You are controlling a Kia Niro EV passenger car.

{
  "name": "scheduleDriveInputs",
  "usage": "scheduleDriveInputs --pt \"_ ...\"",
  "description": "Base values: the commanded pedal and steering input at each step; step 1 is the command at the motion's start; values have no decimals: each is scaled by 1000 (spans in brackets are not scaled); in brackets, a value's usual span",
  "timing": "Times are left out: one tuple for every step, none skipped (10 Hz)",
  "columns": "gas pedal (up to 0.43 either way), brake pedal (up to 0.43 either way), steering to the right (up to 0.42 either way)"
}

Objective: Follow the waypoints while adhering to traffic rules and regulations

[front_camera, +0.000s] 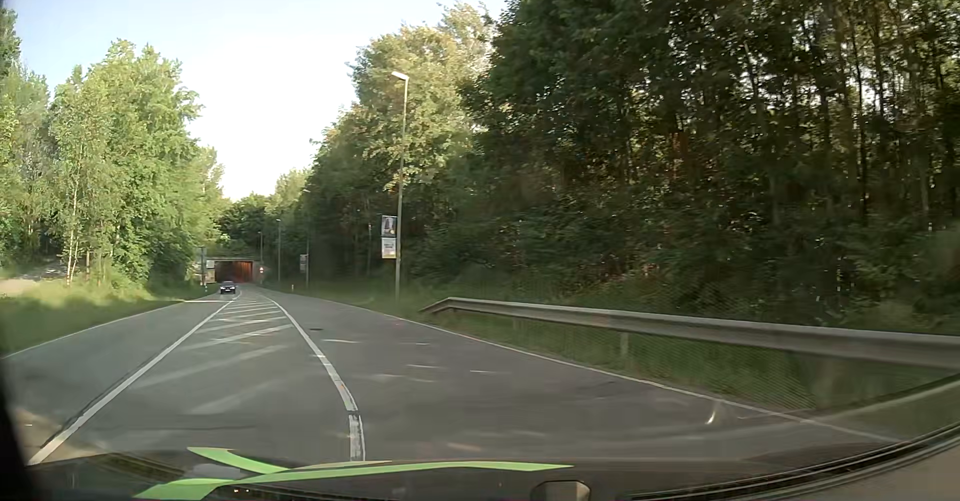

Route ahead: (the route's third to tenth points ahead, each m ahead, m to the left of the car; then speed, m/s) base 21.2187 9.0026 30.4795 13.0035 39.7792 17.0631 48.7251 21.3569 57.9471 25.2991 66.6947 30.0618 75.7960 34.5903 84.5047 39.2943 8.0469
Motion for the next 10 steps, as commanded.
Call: scheduleDriveInputs --pt "268 0 -201" --pt "268 0 -191" --pt "268 0 -178" --pt "268 0 -158" --pt "280 0 -140" --pt "280 0 -124" --pt "280 0 -109" --pt "280 0 -97" --pt "280 0 -91" --pt "299 0 -86"
